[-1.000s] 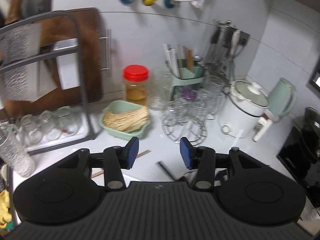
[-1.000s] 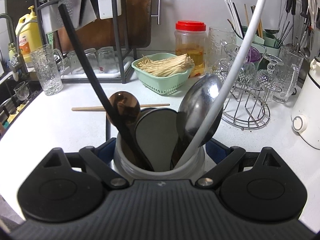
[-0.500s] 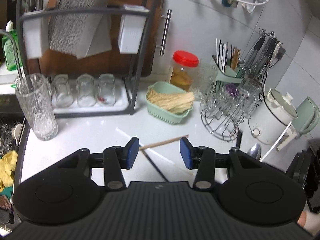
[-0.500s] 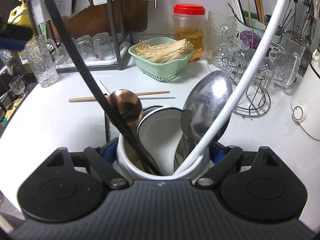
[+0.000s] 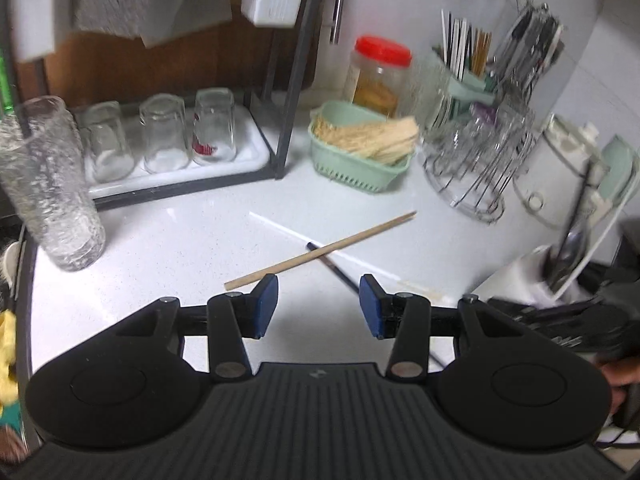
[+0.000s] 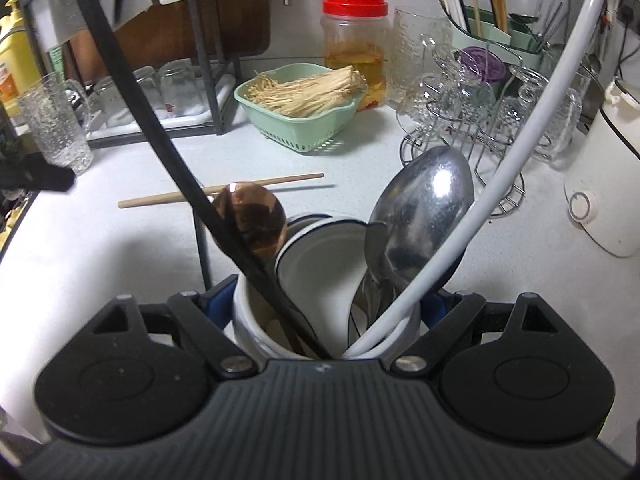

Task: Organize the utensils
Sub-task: 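Move the open left tool over the wooden chopstick on the counter, then close the left tool on the wooden chopstick and lift it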

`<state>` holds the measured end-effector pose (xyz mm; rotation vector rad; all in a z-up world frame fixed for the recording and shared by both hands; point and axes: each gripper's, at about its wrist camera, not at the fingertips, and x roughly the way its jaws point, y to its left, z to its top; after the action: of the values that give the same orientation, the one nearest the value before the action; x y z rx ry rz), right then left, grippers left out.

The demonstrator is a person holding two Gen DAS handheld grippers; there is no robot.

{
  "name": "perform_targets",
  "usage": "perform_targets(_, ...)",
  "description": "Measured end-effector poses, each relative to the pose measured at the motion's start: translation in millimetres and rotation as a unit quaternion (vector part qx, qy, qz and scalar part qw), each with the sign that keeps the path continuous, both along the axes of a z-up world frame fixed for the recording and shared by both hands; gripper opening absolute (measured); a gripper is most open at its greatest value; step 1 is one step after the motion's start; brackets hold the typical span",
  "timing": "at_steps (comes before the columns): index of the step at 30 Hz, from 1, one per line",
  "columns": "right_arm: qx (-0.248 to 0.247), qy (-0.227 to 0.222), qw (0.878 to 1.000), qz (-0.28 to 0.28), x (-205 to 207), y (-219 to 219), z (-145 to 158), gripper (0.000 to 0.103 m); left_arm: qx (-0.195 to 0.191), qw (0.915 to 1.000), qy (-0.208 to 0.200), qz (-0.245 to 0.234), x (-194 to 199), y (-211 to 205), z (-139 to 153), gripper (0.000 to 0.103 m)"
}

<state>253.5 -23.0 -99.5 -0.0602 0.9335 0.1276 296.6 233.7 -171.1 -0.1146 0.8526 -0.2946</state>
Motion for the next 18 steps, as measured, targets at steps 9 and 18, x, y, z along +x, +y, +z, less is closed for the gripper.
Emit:
perform_targets(9,-0.005,0.0,0.999,-0.04,-2.4,5.8,-0.5,0.09,0.069,0.9927,-0.003,-0.099,39.0,-2.9,-30.3,0.051)
perform_targets(18,-0.008,0.003,0.997,-0.072,-2.8,10.1,-0.8,0.09,0.056,0.9869,0.021,-0.15,82.6,-3.2,-63.0,0.037)
